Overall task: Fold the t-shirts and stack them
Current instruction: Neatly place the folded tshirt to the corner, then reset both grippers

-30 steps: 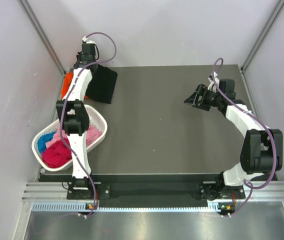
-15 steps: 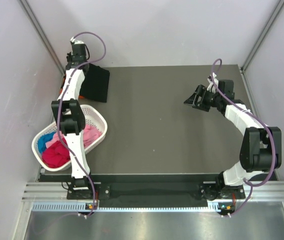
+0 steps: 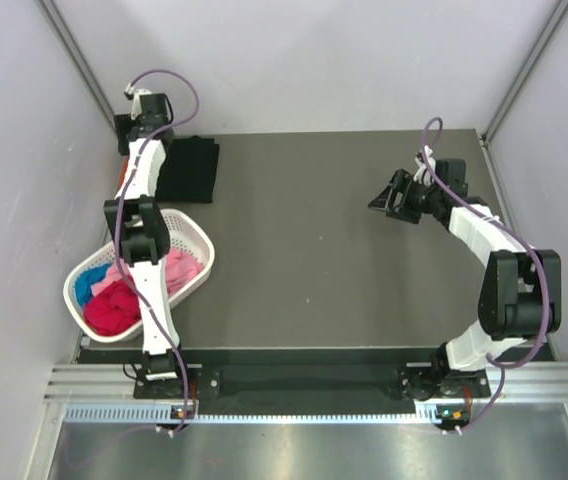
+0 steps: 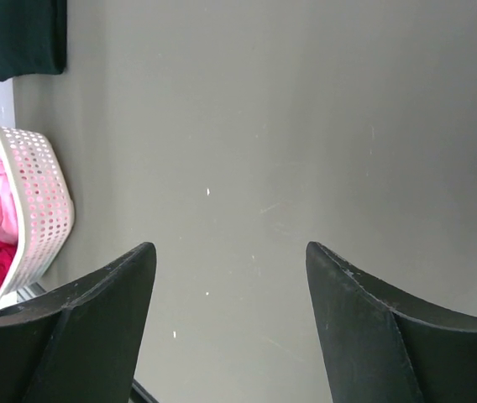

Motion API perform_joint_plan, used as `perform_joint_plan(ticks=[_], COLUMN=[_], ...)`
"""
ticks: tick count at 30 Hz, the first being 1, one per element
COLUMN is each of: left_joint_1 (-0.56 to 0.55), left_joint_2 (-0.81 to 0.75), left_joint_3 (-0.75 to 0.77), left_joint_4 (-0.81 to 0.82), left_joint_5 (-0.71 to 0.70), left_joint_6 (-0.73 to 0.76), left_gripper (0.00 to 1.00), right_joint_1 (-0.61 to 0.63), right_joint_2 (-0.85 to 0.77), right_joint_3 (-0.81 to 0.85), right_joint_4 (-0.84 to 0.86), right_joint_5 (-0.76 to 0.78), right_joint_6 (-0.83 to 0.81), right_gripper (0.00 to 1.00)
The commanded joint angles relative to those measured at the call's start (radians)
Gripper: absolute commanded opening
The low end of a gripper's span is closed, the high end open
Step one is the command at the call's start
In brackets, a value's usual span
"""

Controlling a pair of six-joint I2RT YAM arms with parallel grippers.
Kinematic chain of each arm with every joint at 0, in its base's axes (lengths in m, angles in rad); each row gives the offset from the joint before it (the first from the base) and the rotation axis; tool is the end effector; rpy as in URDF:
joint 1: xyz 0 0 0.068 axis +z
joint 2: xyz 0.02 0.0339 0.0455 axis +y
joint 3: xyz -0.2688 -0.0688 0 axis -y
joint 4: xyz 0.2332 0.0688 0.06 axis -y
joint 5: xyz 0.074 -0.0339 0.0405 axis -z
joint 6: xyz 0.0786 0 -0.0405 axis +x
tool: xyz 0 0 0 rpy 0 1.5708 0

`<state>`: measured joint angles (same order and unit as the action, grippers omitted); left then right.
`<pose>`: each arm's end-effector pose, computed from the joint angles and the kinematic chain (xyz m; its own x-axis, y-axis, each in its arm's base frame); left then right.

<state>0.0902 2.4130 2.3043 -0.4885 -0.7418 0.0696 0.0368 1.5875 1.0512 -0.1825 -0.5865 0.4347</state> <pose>0.5609 0.1041 0.2526 -0.6020 -0.0030 -0.7985 -0.5824 0.6858 0.4365 0.3587 0.0567 0.2228 -0.7850 0.3221 -0.5291 -0.1282 0.7512 0.6475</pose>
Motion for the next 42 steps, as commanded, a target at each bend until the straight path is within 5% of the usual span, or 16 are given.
perform_joint_plan(ticks=[1, 4, 5, 10, 17, 26, 42], left_joint_1=[-0.016, -0.053, -0.066, -0.234, -0.467, -0.506, -0.507], left_joint_2=[-0.161, -0.287, -0.322, -0.581, -0.888, -1.265, -1.385], left_joint_3=[0.04, -0.04, -0.108, -0.388, -0.811, -1.277, -1.319], left_joint_4=[-0.099, -0.172, -0.179, -0.125, -0.012, 0.234, 0.255], left_joint_5=[0.123, 0.409, 0.486, 0.795, 0.93, 1.095, 1.228], left_joint_6=[-0.187, -0.258, -0.269, -0.332, -0.399, -0.531, -0.557], left_gripper=[0.75, 0.88, 0.93, 0.99, 0.99, 0.99, 0.99], right_joint_1=[0.009, 0.018, 0.023, 0.028, 0.028, 0.028, 0.028], right_joint_2=[-0.076, -0.15, -0.171, -0.337, -0.54, -0.825, -0.945], right_joint_3=[0.055, 0.052, 0.05, 0.032, 0.003, -0.146, -0.164], right_joint_4=[-0.04, -0.107, -0.126, -0.244, -0.391, -0.431, -0.388], right_joint_5=[0.022, 0.046, 0.056, 0.097, 0.117, 0.143, 0.178], right_joint_6=[-0.014, -0.021, -0.022, -0.042, -0.082, -0.041, 0.038], right_gripper=[0.73, 0.81, 0.98, 0.99, 1.0, 1.0, 1.0])
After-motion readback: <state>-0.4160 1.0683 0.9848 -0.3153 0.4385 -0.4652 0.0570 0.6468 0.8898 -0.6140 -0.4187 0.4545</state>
